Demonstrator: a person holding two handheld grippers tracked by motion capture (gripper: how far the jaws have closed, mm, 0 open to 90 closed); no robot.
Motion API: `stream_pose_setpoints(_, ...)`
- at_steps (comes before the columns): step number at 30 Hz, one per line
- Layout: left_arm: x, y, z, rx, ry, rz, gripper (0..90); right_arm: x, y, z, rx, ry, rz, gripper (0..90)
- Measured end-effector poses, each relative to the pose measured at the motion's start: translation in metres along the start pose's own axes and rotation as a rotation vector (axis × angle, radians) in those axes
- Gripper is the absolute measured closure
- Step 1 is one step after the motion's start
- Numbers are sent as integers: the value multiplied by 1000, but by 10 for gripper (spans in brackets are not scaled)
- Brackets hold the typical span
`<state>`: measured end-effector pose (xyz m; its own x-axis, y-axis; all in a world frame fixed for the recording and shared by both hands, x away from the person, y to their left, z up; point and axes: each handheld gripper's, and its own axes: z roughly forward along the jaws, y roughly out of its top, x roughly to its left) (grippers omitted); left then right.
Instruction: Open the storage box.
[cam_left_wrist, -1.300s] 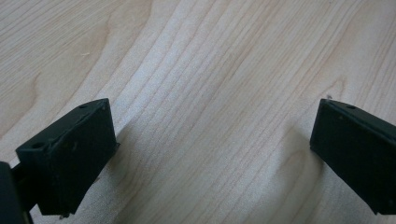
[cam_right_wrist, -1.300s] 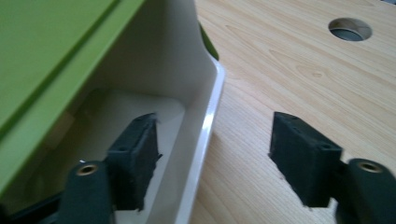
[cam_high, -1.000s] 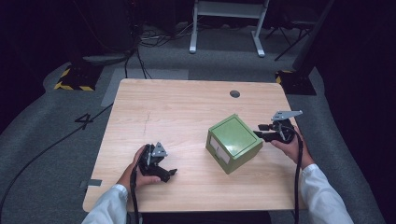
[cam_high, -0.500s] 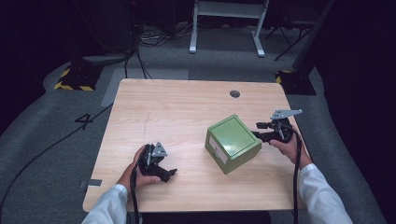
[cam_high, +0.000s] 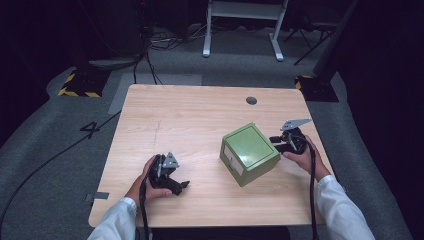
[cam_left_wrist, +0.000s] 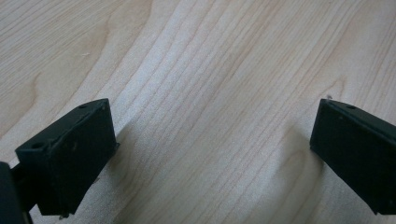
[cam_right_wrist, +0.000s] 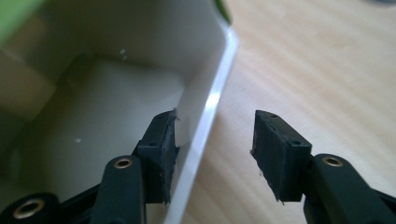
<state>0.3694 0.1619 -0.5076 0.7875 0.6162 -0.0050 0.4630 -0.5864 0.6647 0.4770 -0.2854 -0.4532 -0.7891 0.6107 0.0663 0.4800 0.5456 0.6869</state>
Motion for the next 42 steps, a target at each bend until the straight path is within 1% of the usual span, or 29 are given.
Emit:
stream_pose_setpoints(1,0,0,0,0,-1,0,4,0,0,1,7,6,-1,531)
stream_pose_setpoints(2,0,0,0,-1,-1,0,4,1,0,1,8,16,-12,584)
stream_pose_setpoints(3,0,0,0,0,-1,0,4,2,0,1,9,19,-22,611)
stream_pose_setpoints(5,0,0,0,0,-1,0,4,3,0,0,8,17,-23,653)
stream_pose_setpoints(8,0,0,0,0,-1,0,4,2,-2,-1,2,18,-9,659)
stream_pose_setpoints(11,0,0,0,0,-1,0,4,0,-4,-3,-5,8,0,668)
stream_pose_setpoints(12,0,0,0,0,-1,0,4,-1,-5,-4,-9,6,2,680)
stream_pose_setpoints(16,0,0,0,0,-1,0,4,-6,-6,-16,-56,5,9,750)
stream_pose_setpoints(21,0,0,0,-1,0,0,4,-12,-11,-19,-59,2,27,749)
stream_pose_setpoints(23,0,0,0,0,-1,0,4,-14,-13,-21,-59,-12,28,747)
stream_pose_setpoints(32,0,0,0,0,-1,0,4,-24,-23,-28,-44,-49,39,729)
stream_pose_setpoints(35,0,0,0,0,-1,0,4,-27,-26,-30,-43,-56,47,728)
stream_pose_setpoints(36,0,0,0,0,0,0,4,-31,-29,-31,-42,-65,61,719)
stream_pose_setpoints(42,0,0,0,0,0,-1,4,-37,-34,-35,-51,-83,77,709)
